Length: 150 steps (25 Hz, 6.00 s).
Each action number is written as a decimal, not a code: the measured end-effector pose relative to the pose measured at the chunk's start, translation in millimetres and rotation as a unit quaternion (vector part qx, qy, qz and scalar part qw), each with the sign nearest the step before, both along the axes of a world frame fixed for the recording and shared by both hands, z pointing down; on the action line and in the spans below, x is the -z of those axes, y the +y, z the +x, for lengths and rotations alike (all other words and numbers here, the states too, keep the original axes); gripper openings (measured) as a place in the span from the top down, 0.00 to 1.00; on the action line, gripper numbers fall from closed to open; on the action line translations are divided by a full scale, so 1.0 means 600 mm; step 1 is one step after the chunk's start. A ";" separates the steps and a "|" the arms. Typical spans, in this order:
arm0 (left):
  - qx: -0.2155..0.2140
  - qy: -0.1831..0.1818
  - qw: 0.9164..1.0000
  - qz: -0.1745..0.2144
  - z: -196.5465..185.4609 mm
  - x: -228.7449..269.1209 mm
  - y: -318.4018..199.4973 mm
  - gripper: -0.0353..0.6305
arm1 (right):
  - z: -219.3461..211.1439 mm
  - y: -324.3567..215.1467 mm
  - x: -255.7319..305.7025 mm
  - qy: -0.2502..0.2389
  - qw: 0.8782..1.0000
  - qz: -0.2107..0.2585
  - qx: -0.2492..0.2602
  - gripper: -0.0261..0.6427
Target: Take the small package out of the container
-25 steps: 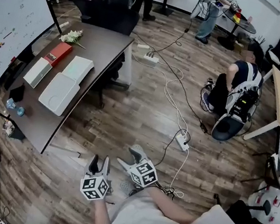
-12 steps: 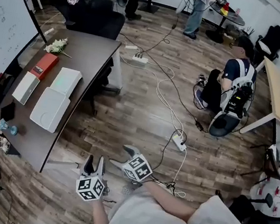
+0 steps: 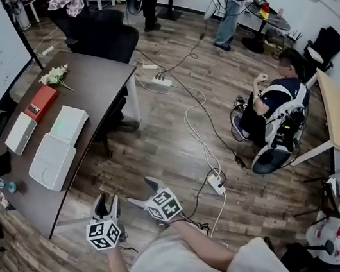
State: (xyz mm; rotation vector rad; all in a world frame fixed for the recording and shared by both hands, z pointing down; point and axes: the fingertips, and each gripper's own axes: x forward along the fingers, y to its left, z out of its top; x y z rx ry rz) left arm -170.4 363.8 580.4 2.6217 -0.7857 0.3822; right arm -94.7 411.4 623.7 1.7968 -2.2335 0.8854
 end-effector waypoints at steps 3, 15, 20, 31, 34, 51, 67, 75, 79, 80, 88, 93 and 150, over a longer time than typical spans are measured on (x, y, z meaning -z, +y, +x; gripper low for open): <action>0.002 0.001 1.000 -0.002 0.035 0.002 -0.028 0.64 | 0.039 -0.023 0.002 0.002 1.000 -0.001 0.000 0.32; 0.018 -0.005 1.000 0.020 0.144 0.029 -0.119 0.64 | 0.144 -0.119 0.014 0.013 0.999 0.009 0.037 0.31; 0.039 0.000 0.999 0.026 0.170 0.028 -0.152 0.65 | 0.165 -0.147 0.008 0.022 0.998 0.013 0.060 0.31; 0.064 -0.013 0.998 0.009 0.194 -0.005 -0.188 0.65 | 0.192 -0.186 -0.007 0.017 0.997 0.009 0.078 0.31; 0.063 -0.020 0.998 0.002 0.207 -0.018 -0.207 0.65 | 0.206 -0.207 -0.015 0.014 0.997 0.003 0.078 0.32; 0.110 -0.046 0.993 -0.007 0.264 -0.006 -0.488 0.65 | 0.278 -0.454 -0.006 0.008 0.996 -0.002 0.088 0.33; 0.199 -0.096 0.974 -0.045 0.203 -0.037 -0.752 0.64 | 0.249 -0.709 -0.006 0.004 0.988 -0.027 0.154 0.34; 0.272 -0.113 0.953 -0.074 0.144 -0.069 -0.852 0.63 | 0.222 -0.806 -0.030 0.007 0.976 -0.054 0.210 0.34; 0.304 -0.103 0.943 -0.088 0.107 -0.082 -0.882 0.63 | 0.190 -0.853 -0.048 0.011 0.966 -0.068 0.247 0.35; 0.311 -0.099 0.941 -0.089 0.100 -0.085 -0.889 0.63 | 0.181 -0.864 -0.051 0.012 0.964 -0.068 0.255 0.35; 0.330 -0.092 0.936 -0.084 0.095 -0.097 -0.918 0.63 | 0.156 -0.892 -0.061 0.010 0.950 -0.077 0.301 0.36; 0.358 -0.088 0.927 -0.068 0.071 -0.076 -0.919 0.63 | 0.131 -0.919 -0.061 0.014 0.939 -0.071 0.336 0.37; 0.394 -0.198 0.831 -0.338 0.084 -0.301 -0.902 0.47 | 0.134 -1.112 -0.065 -0.026 0.832 -0.079 0.548 0.42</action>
